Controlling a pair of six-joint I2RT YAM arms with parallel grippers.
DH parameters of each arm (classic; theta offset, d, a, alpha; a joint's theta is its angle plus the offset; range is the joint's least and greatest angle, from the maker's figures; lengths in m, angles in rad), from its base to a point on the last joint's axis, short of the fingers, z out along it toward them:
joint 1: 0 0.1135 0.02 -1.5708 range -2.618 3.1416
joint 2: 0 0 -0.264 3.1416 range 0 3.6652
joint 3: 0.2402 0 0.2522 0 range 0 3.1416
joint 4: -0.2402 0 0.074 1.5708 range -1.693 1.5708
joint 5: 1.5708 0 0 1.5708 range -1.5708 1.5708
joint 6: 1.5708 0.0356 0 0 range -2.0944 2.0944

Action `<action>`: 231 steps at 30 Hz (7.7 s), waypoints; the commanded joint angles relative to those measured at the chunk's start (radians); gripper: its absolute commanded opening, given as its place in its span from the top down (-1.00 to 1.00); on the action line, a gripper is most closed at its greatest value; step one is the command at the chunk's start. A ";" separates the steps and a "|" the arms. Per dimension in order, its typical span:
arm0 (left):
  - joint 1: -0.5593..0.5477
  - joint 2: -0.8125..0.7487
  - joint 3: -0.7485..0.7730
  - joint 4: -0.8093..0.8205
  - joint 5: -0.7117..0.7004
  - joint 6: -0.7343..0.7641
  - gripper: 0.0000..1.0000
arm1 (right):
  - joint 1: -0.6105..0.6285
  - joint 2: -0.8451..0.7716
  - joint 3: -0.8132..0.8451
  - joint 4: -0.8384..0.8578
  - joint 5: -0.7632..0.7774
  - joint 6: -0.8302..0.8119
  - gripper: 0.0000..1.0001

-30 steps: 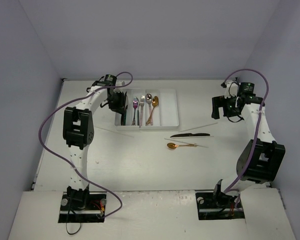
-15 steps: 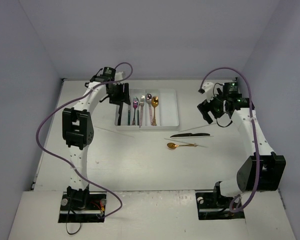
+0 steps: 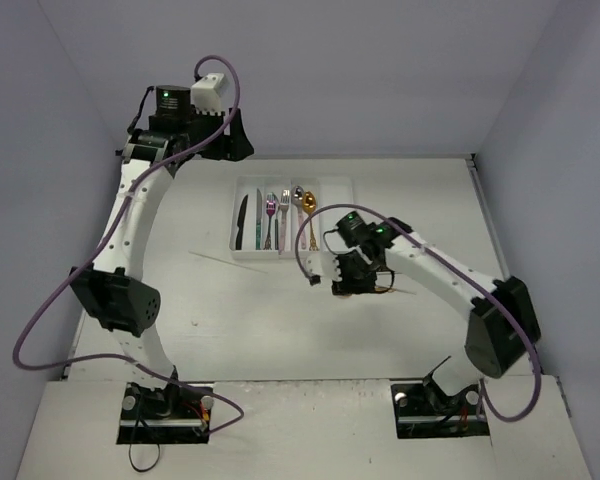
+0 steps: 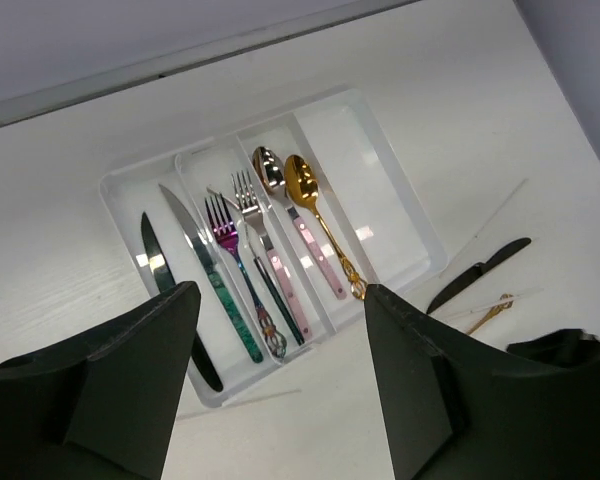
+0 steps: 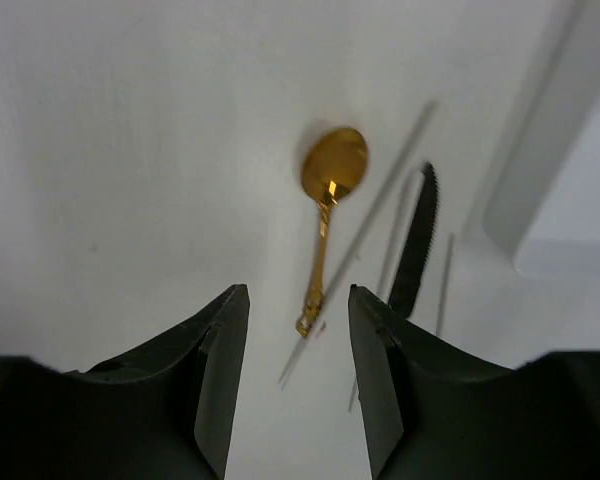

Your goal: Sort the eating utensils into containers

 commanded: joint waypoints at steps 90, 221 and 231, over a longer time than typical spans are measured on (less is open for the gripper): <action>0.157 -0.211 -0.323 0.066 -0.108 -0.074 -0.74 | 0.018 0.075 0.429 0.002 -0.144 0.397 1.00; 0.238 -0.348 -0.604 0.188 0.007 0.031 -0.75 | -0.318 0.266 0.113 0.130 0.176 0.079 0.22; 0.238 -0.348 -0.601 0.187 0.009 0.033 -0.75 | -0.325 0.316 0.149 0.125 0.173 0.064 0.33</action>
